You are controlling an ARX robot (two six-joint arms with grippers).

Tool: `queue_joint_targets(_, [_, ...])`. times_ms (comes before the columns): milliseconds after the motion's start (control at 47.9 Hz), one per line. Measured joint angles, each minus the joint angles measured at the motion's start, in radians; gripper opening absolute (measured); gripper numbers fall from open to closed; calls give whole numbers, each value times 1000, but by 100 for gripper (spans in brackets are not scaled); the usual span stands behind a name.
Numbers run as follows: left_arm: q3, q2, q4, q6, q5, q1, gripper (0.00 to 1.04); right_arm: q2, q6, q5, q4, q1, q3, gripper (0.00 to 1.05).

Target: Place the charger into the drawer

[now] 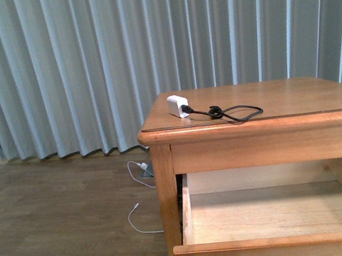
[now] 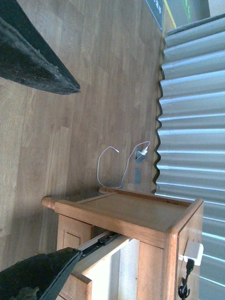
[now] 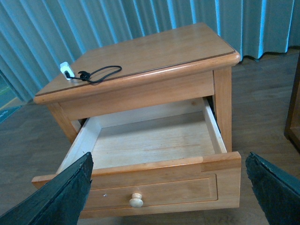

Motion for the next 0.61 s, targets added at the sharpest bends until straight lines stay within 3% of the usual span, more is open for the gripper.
queue_joint_targets(459, [0,0,0,0,0,0,99,0,0,0,0,0,0,97])
queue_joint_targets(501, [0,11,1,-12,-78,-23,99,0,0,0,0,0,0,97])
queue_joint_targets(606, [0,86,32,-43,-426,-140,99,0,0,0,0,0,0,97])
